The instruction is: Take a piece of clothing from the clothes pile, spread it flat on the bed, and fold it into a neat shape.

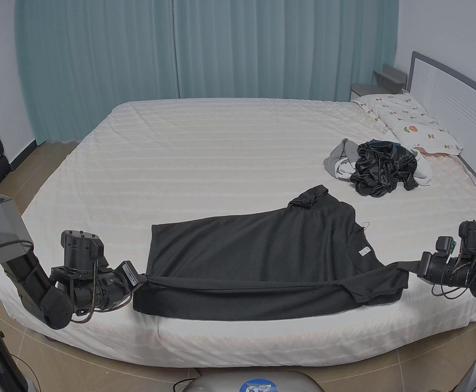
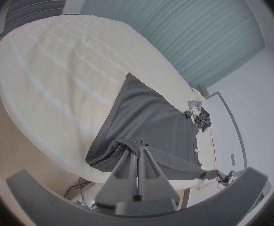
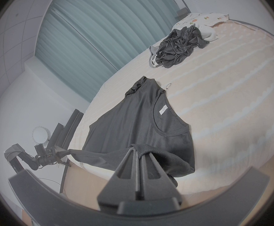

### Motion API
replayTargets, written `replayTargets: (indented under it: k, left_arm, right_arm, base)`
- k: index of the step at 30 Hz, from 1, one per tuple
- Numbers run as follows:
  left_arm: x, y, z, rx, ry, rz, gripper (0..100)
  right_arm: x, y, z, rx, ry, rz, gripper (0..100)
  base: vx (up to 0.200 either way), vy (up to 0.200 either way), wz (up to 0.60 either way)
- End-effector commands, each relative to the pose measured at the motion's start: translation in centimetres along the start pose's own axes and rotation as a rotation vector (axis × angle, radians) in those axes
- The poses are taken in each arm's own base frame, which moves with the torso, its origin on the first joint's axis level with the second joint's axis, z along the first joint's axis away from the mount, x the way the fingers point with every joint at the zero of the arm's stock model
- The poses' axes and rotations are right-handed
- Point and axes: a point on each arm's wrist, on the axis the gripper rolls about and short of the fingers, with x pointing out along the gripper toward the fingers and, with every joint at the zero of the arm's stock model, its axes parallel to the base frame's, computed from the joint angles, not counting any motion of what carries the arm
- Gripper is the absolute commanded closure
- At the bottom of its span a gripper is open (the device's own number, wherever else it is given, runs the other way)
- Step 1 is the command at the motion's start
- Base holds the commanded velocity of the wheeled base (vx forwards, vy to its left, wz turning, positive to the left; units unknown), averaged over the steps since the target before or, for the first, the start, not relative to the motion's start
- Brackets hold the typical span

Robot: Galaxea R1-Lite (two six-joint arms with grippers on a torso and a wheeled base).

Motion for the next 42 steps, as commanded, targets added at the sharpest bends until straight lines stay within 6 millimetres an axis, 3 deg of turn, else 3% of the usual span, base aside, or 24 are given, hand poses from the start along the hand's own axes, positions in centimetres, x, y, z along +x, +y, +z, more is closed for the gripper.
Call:
replayTargets:
  k: [1,13,26,27,33,40,42]
  left_arm:
    - [1.9,0.4,0.3,-0.031,-0.004,0.025,100]
    - [5.2,1.6,0.3,-0.100,0.008,0.066,100]
    - [6.7,1.9,0.3,-0.123,0.004,0.077,100]
    - [6.7,1.8,0.4,-0.129,0.002,0.073,0]
    - [6.8,1.8,0.5,-0.155,-0.028,0.088,0]
    - [6.0,2.2,1.8,-0.247,-0.086,0.097,0]
    - [5.4,2.1,2.5,-0.286,-0.089,0.073,0]
  right_arm:
    - [1.6,-1.0,-0.3,0.021,0.036,-0.001,100]
    - [4.6,-2.6,0.3,0.077,0.045,0.008,100]
    - [7.2,-4.1,-0.7,0.109,-0.028,-0.008,100]
    - [7.4,-4.1,-0.8,0.108,-0.030,-0.006,0]
    - [7.2,-4.0,-0.4,0.133,-0.064,0.008,0]
    - [5.1,-1.3,2.7,0.232,-0.239,0.064,0]
    - [4.9,-0.6,2.6,0.239,-0.234,0.058,0]
  base:
    - [0.000,0.000,0.00]
    - [0.000,0.000,0.00]
    - [0.000,0.000,0.00]
    - [0.000,0.000,0.00]
    - [0.000,0.000,0.00]
    - [0.000,0.000,0.00]
    - [0.000,0.000,0.00]
